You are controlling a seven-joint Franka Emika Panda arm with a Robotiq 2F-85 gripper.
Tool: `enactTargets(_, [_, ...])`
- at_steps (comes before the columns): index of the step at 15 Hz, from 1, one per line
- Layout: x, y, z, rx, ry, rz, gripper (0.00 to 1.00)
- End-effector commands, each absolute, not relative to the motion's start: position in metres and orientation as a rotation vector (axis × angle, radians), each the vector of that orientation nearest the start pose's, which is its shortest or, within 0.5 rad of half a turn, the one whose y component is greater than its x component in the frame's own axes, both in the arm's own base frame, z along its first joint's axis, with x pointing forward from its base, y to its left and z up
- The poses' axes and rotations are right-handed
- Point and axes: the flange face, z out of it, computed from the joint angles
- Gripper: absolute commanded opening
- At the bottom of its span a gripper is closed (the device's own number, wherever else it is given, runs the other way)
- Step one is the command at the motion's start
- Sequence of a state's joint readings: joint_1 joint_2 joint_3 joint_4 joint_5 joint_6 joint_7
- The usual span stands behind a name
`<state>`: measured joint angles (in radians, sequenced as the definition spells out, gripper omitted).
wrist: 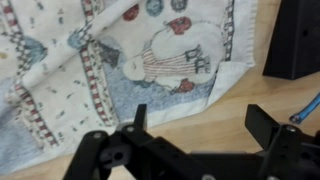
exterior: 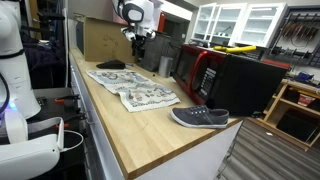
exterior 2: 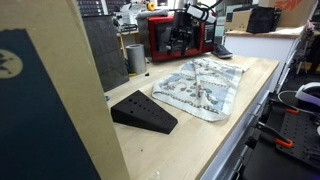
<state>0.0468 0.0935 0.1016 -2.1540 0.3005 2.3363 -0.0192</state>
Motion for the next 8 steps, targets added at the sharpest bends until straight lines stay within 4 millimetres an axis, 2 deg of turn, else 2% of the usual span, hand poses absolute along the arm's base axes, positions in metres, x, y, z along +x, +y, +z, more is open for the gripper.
enactTargets(1, [0.529, 0.128, 0.353, -2.833, 0.003, -0.053, 1.00])
enactTargets(4, [0.519, 0.157, 0.337, -2.797, 0.015, -0.023, 1.00])
enactTargets(8, [0.517, 0.169, 0.321, -2.789, 0.029, -0.033, 1.00])
